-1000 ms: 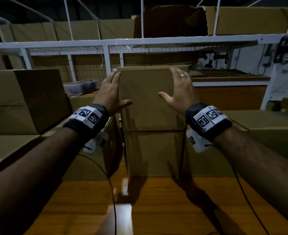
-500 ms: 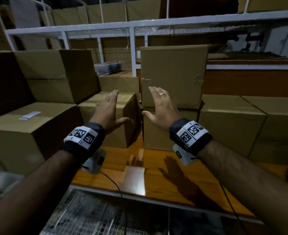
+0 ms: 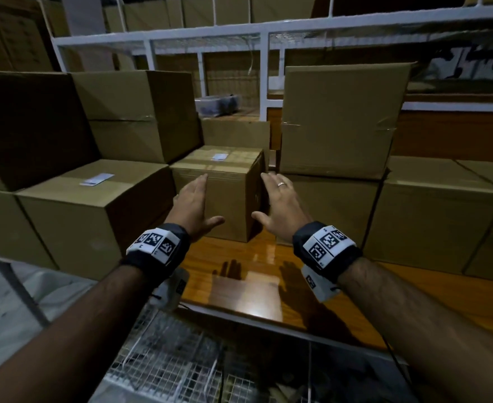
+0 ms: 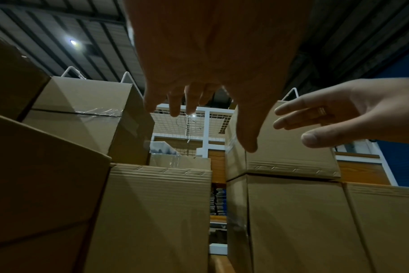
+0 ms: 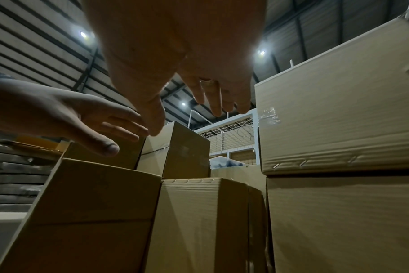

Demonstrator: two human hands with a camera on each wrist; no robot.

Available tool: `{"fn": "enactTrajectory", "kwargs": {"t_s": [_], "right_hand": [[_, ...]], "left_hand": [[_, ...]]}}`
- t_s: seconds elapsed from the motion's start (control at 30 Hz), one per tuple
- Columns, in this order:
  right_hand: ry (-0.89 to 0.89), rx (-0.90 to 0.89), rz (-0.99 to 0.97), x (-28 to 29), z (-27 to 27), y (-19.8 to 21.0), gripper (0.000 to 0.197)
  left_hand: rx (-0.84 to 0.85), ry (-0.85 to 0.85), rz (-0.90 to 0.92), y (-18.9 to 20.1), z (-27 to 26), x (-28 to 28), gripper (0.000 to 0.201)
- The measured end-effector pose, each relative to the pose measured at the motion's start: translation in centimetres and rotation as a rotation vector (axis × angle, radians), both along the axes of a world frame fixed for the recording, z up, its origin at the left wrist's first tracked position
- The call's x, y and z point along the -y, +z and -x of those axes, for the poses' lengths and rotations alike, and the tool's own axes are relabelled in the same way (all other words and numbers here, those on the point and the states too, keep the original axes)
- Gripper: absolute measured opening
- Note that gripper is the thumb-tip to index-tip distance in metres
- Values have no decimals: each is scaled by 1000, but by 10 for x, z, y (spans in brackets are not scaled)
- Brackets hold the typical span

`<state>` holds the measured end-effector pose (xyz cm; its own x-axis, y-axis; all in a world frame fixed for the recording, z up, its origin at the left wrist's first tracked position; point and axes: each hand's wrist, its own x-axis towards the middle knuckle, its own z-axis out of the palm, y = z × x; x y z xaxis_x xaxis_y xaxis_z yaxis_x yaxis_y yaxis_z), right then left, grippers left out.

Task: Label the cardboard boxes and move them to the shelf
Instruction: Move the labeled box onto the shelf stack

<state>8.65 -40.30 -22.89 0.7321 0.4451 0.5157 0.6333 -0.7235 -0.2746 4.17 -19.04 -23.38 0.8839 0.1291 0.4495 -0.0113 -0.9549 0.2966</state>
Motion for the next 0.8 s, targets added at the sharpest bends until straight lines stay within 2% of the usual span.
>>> {"fn": "enactTrajectory", "kwargs": {"t_s": [0.23, 0.4, 0.57, 0.8], "right_hand": [[-109, -12, -14, -70, -24, -5, 82], [-190, -45, -20, -107, -37, -9, 80], [-234, -77, 24, -129, -52, -9, 79], [-290, -64, 94, -145, -89, -6, 78]], "left_hand": [[-12, -57, 5, -2, -49, -79, 99], [-61, -53, -10, -4, -80, -114, 94], [-153, 16, 10, -2, -114, -131, 94], [-261, 128, 66, 2, -155, -127, 97]]}}
